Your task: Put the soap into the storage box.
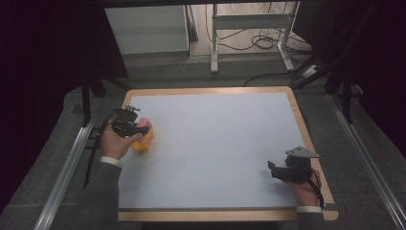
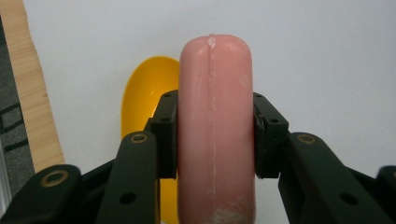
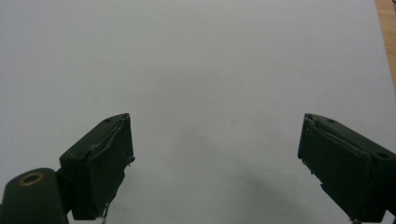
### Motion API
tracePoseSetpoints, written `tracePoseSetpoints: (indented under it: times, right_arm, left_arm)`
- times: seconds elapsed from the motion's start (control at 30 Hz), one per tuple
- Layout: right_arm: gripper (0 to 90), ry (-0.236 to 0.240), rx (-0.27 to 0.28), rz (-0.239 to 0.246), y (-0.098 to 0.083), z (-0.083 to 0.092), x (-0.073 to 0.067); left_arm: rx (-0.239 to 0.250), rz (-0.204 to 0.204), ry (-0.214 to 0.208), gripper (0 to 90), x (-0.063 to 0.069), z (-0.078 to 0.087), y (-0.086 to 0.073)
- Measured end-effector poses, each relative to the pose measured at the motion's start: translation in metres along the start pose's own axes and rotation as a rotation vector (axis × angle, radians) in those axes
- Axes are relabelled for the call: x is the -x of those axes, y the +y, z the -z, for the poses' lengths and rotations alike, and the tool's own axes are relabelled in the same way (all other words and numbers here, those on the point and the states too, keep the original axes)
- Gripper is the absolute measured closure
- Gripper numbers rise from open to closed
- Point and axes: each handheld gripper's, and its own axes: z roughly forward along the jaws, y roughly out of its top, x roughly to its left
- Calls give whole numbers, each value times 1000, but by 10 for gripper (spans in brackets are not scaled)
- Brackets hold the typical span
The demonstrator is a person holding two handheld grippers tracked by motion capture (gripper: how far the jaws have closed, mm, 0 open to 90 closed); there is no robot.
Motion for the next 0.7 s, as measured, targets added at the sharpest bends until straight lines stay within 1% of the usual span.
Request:
tracePoseSetpoints:
  times: [0.13, 0.2, 0.27, 0.37, 0.43, 0.53, 0.6, 0.7]
  right_arm:
    - [101, 1, -1, 1, 0, 0, 0]
    - [101, 3, -1, 3, 0, 0, 0]
    - [101, 3, -1, 4, 0, 0, 0]
    - [101, 3, -3, 1, 0, -1, 0]
    - [101, 2, -4, 2, -1, -1, 0]
    - [101, 4, -5, 4, 0, -1, 0]
    - [101, 5, -3, 5, 0, -1, 0]
    - [101, 4, -4, 5, -1, -1, 0]
  left_arm:
    - [-19, 10, -9, 601, -5, -8, -2]
    - [-31, 13, -3, 601, -7, -12, -2]
    - [-34, 22, 4, 601, -10, -14, -2]
    - [-38, 29, 0, 601, -12, -17, -3]
    - [-47, 32, 4, 601, -13, -20, -4]
    - [-55, 43, -6, 600, -17, -25, -5]
    - [-63, 50, -1, 601, -19, -28, -7]
    - [-69, 55, -4, 600, -21, -32, -9]
